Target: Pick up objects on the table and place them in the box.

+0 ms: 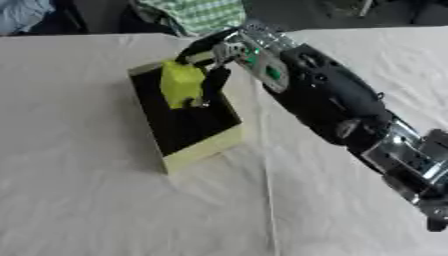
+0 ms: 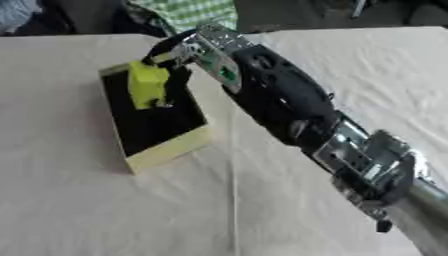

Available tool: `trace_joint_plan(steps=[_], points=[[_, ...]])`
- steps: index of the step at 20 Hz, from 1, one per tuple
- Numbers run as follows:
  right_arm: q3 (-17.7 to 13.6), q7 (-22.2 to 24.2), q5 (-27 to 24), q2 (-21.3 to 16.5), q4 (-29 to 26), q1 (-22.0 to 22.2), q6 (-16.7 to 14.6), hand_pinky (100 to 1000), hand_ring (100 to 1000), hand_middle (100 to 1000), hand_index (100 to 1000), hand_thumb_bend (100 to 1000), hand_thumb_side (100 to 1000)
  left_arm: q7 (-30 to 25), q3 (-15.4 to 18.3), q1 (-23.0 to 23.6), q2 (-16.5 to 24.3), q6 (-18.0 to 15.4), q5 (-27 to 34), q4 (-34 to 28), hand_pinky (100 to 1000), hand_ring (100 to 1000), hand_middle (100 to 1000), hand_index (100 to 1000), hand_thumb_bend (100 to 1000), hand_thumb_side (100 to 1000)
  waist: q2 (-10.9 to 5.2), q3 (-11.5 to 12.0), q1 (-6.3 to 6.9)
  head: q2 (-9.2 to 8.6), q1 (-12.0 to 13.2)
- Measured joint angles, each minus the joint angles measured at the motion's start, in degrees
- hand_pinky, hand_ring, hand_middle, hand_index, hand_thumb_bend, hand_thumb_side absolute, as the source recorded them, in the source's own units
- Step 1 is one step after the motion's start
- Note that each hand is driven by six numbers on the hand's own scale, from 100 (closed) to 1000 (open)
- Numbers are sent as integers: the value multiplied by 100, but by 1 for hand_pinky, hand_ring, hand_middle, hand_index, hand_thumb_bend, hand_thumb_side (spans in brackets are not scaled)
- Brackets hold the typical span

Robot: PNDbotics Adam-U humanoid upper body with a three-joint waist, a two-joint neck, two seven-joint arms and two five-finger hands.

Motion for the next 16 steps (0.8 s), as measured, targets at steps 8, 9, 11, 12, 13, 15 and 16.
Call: trace_joint_plan(steps=[8,9,11,12,13,15,16], points=[[2,-137,232,-48,-34,5,-93,910,979,981,1000,100,100,-29,0,0,0,10,22,0,640,537,511,712,100,786,0,-7,0,-1,2],[-1,-136,258,-48,-34,16,-98,914,968,970,1000,100,100,-32,0,0,0,9,23,0,640,537,512,712,100,786,0,-7,0,-1,2],[-30,-125,180,-48,-33,62,-66,921,961,962,1000,100,100,-39,0,0,0,6,23,0,640,537,512,712,100,787,0,-7,0,-2,2],[-39,-116,55,-49,-33,78,-24,924,960,959,1000,100,100,-46,0,0,0,7,24,0,640,537,512,712,100,788,0,-7,0,-2,2],[-39,-104,-94,-49,-33,90,23,925,961,958,1000,100,100,-52,0,0,0,8,25,0,640,537,512,712,100,789,0,-7,0,-2,3],[-33,-96,-354,-63,-55,95,107,927,983,976,1000,335,567,-61,0,0,0,14,29,0,640,537,512,712,100,789,0,-7,0,-2,3],[-21,-113,-418,-86,-97,95,133,932,1000,990,1000,356,860,-67,0,0,0,17,33,0,640,537,512,712,100,790,0,-7,0,-3,3]])
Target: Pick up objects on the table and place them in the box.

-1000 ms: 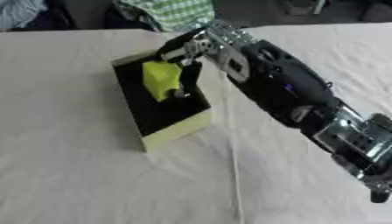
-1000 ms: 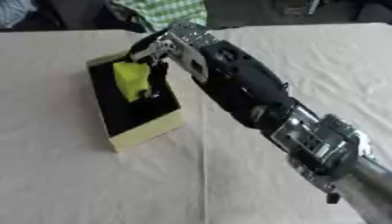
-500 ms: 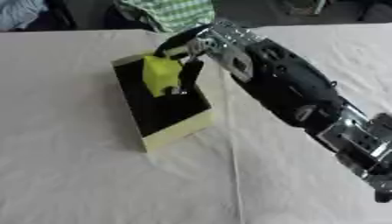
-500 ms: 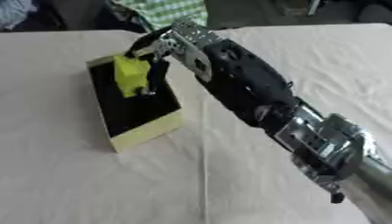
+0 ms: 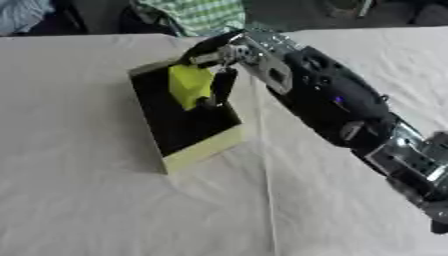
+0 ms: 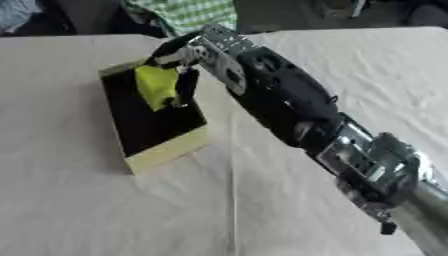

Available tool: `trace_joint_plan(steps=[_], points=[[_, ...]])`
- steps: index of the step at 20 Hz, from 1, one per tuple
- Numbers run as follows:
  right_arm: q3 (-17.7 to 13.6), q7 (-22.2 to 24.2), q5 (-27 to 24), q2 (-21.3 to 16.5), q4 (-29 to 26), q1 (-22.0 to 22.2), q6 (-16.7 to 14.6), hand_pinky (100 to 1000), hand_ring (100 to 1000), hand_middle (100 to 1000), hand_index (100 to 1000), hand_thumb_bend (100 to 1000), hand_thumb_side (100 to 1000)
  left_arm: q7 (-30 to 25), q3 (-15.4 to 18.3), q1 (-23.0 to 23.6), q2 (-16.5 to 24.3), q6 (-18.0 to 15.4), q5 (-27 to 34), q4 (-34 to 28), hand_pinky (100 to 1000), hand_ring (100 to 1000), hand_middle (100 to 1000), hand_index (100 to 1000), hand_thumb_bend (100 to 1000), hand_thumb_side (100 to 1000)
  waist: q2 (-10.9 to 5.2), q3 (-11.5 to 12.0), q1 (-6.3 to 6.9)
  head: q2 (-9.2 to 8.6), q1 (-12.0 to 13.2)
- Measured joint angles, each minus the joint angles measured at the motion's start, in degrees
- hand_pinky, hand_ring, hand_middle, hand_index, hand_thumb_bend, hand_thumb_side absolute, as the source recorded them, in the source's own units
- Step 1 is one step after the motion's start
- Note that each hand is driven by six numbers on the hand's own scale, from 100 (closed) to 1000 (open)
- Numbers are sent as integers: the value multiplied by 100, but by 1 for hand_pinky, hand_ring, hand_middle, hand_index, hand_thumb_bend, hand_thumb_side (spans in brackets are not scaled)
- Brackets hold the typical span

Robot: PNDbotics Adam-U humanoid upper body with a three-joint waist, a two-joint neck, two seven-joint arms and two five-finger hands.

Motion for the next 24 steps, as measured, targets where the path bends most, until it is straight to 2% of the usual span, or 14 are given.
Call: trace_joint_plan(steps=[1,2,3,6,9,10,14,15,19,20,21,23,24], points=[[19,-39,-9,-25,-35,0,19,944,1000,999,1000,401,955,-3,0,0,0,2,4,0,640,537,513,712,100,790,0,-1,0,0,0],[28,-101,9,-45,-61,0,30,965,1000,1000,1000,440,1000,-6,0,0,0,3,8,0,640,537,513,712,100,790,0,-1,0,-1,0],[34,-173,47,-63,-80,0,34,998,1000,1000,1000,453,987,-7,0,0,0,3,10,0,641,538,513,712,100,790,0,-1,0,-1,0],[58,-369,219,-70,-92,3,-27,1000,1000,1000,1000,465,868,-18,0,0,0,5,14,0,641,538,513,712,100,790,0,-1,0,-1,0],[58,-509,378,-74,-124,16,-108,1000,1000,1000,1000,416,668,-31,0,0,0,7,16,0,641,539,513,713,100,790,0,-1,0,-1,2],[58,-521,415,-81,-131,36,-142,1000,1000,1000,1000,410,576,-36,0,0,0,10,17,0,641,539,513,713,100,790,0,-1,0,-1,2],[58,-393,558,-123,-171,58,-369,1000,1000,1000,1000,311,430,-40,1,1,0,12,20,0,642,540,514,714,100,789,0,-1,0,-1,2],[58,-336,584,-123,-175,58,-437,1000,1000,1000,1000,100,100,-41,1,1,0,13,22,0,642,540,514,714,100,787,0,-1,0,-1,2],[-17,-179,553,-100,-93,59,-509,1000,1000,1000,1000,100,100,-48,1,2,0,16,29,0,642,540,514,714,100,791,0,-1,0,-2,2],[-48,-186,484,-98,-71,60,-488,1000,1000,1000,1000,100,162,-57,1,2,0,18,30,0,642,540,514,714,100,792,0,-1,0,-3,2],[-69,-222,404,-97,-63,61,-456,1000,1000,1000,1000,148,614,-63,1,2,0,19,31,0,642,540,514,713,100,793,0,-1,0,-4,2],[-105,-400,290,-97,-64,62,-359,1000,1000,1000,1000,208,742,-74,1,2,0,26,32,0,642,540,514,713,100,792,0,-1,0,-4,3],[-118,-515,252,-97,-67,66,-303,1000,1000,1000,1000,213,695,-78,1,2,0,28,32,0,642,540,514,713,100,792,0,-1,0,-4,3]])
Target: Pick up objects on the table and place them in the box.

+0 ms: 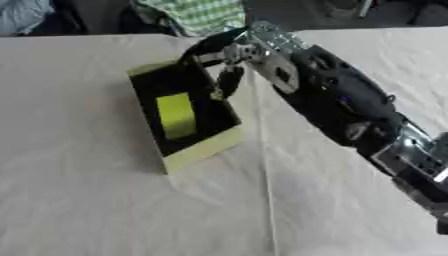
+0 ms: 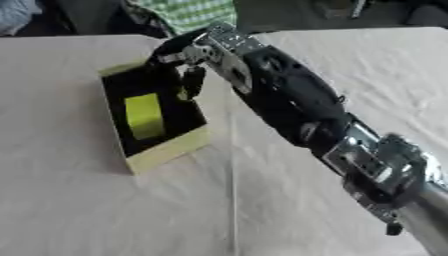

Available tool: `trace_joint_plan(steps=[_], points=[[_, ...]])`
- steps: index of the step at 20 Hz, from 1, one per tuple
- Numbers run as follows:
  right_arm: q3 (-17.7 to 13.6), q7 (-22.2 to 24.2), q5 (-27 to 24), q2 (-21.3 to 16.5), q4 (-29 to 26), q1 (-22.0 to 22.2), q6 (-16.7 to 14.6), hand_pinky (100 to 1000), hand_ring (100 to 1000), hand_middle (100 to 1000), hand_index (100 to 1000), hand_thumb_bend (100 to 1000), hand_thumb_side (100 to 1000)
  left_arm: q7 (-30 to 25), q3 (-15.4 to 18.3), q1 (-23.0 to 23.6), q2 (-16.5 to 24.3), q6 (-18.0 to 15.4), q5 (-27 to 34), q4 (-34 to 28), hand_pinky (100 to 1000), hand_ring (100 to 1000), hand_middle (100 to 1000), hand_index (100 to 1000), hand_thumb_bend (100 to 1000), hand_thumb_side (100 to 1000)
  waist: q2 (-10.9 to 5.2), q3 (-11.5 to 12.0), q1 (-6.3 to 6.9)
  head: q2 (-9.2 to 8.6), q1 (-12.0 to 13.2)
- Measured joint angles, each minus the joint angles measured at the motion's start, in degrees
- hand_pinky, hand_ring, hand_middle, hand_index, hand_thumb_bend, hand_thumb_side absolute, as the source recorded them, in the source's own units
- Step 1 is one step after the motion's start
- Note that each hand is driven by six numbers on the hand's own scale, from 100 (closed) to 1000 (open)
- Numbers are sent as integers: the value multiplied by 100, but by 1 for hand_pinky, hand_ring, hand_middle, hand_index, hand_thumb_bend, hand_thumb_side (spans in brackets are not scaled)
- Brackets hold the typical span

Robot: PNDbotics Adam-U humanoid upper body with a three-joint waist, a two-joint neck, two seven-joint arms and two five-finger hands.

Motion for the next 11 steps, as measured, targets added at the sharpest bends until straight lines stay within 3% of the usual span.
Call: trace_joint_plan(steps=[2,3,5,8,9,11], points=[[0,-184,-43,-1,-13,17,85,1000,1000,1000,1000,203,631,-3,0,0,0,1,0,0,643,540,515,713,100,791,0,0,0,-1,0],[1,-240,-59,-1,-16,20,111,1000,1000,1000,1000,169,539,-3,0,0,0,2,0,0,643,540,515,713,100,791,0,0,0,-2,1],[1,-275,-77,-10,-49,32,138,1000,1000,1000,1000,105,469,-3,0,0,0,2,0,0,643,540,515,713,100,791,0,0,0,-9,12],[-13,-309,-154,-45,-217,48,219,994,1000,1000,1000,100,597,-3,1,0,0,1,0,0,643,540,515,713,100,791,0,-10,0,-31,33],[-43,-354,-239,-82,-336,70,285,967,1000,1000,1000,100,690,-1,1,0,0,0,0,0,643,539,515,713,100,791,0,-18,0,-43,45],[-153,-569,-484,-208,-684,146,545,930,1000,1000,1000,100,753,9,4,0,0,-7,0,0,643,539,515,712,100,791,0,-32,0,-46,69]])
